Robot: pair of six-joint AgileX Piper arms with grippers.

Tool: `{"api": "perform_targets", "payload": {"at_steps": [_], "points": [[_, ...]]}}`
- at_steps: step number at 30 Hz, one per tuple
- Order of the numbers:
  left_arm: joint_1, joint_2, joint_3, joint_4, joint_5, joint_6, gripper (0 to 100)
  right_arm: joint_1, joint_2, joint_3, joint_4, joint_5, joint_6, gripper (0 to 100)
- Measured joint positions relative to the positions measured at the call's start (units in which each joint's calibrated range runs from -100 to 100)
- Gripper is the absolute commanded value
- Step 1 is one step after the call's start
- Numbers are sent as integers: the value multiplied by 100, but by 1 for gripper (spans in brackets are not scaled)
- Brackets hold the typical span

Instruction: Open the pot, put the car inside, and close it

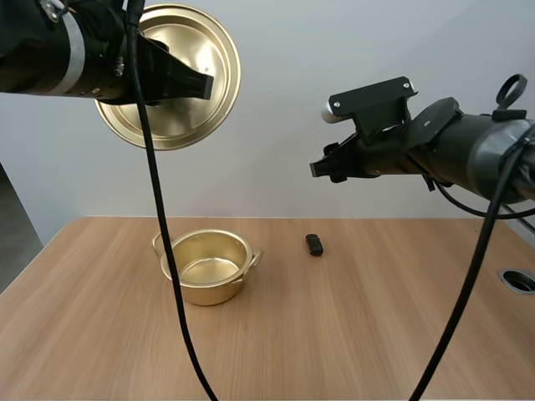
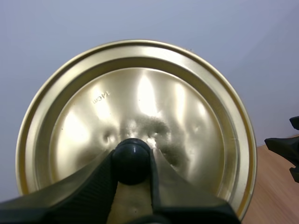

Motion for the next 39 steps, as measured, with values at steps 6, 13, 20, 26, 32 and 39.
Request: {"api": "perform_targets", "payload": {"at_steps": [6,13,20,26,32,39], "points": [[-1,6,0,0,167,0,0,0,1124,-446,10,538,142,91],[-1,6,0,0,283,13,0,0,2439,-676,0,660,151,91],[-1,6,0,0,347,13,0,0,3151,-910,0,708,99,91],[-1,6,0,-15,347,13,0,21,3475,-1026,0,863,-21,86],[-1,6,0,-82,347,13,0,29,3810,-1026,0,707,-171,86],[-1,6,0,-146,384,13,0,68,3957,-1086,254,522,-500,86]]}}
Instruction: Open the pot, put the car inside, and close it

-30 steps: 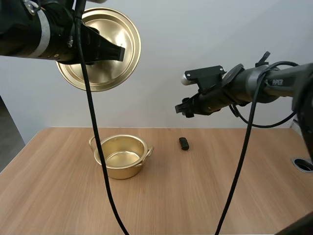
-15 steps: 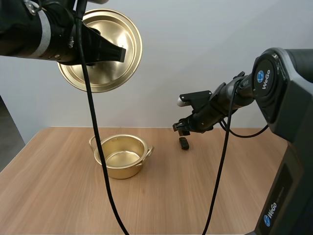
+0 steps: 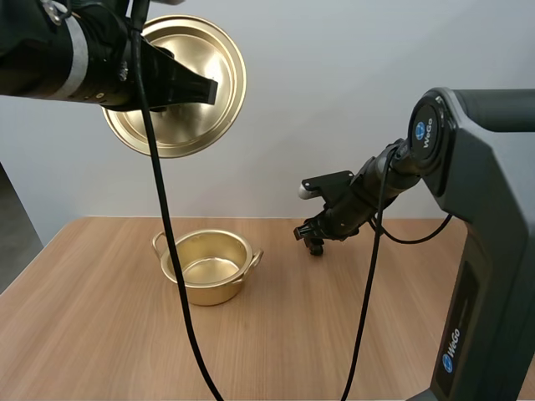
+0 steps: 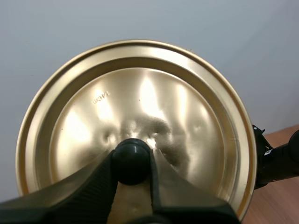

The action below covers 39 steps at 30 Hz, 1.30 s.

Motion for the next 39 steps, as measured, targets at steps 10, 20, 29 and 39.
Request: {"api": "perform_targets", "payload": {"at_steps": [10,20,29,39], "points": [[0,0,0,0,121,0,0,104,369,-106,92,-199,-74,80],[103,0,0,-145,220,0,0,104,498,-106,-42,-368,-64,0],[103,0,0,-143,220,0,0,104,24,-106,-171,-337,-253,0],[103,0,0,-428,220,143,0,111,-1352,-92,1408,1558,-1408,0]]}}
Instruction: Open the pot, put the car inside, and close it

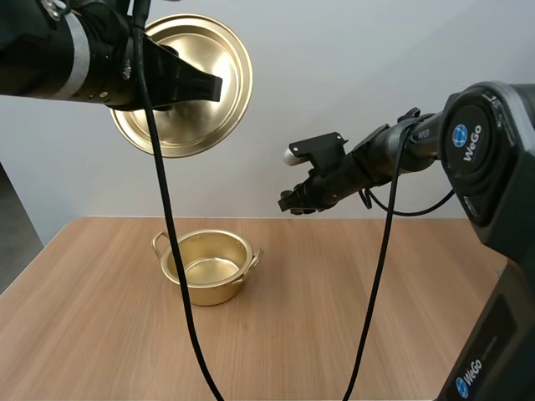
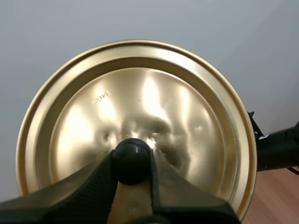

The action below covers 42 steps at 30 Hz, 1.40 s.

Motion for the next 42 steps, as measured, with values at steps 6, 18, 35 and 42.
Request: {"api": "perform_targets", "payload": {"at_steps": [6,18,35,42], "points": [[0,0,0,0,0,0,0,136,-46,0,1022,1574,-867,0],[0,0,0,-19,131,0,0,911,374,13,1292,4287,-1829,0],[0,-17,0,-62,153,126,0,980,709,142,64,2615,-1344,16],[0,-3,51,-14,135,152,0,801,314,142,351,1851,-1159,0]]}}
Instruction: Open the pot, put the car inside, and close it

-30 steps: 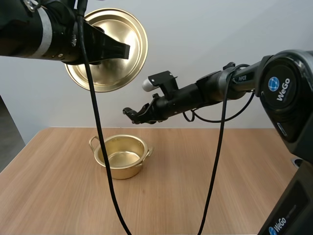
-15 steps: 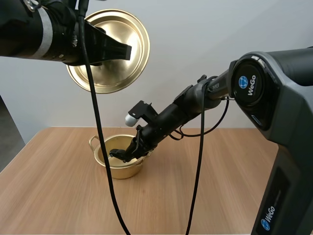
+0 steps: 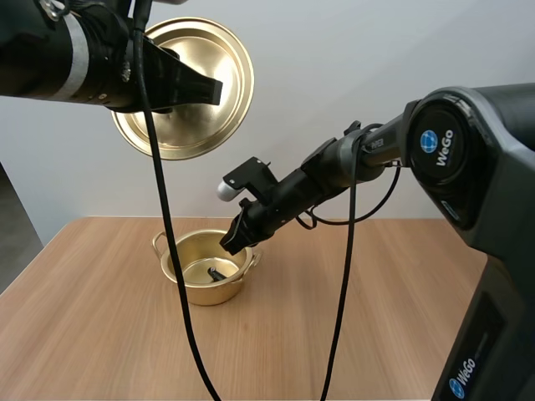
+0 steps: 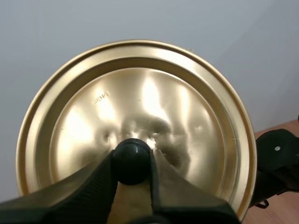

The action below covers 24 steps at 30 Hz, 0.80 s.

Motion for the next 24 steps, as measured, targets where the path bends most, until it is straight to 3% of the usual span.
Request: {"api": "perform_targets", "payload": {"at_steps": [8,15,20,24], "points": [[-8,688,991,82,-63,830,0,-809,-1073,110,0,-960,572,0],[-15,1969,1346,104,100,1489,0,-1593,-2345,493,379,247,606,0],[-15,2913,1346,164,18,1540,0,-2190,-3292,846,431,501,676,0],[-100,3674,1346,196,-439,1540,0,-2567,-4041,1105,419,987,704,0]]}}
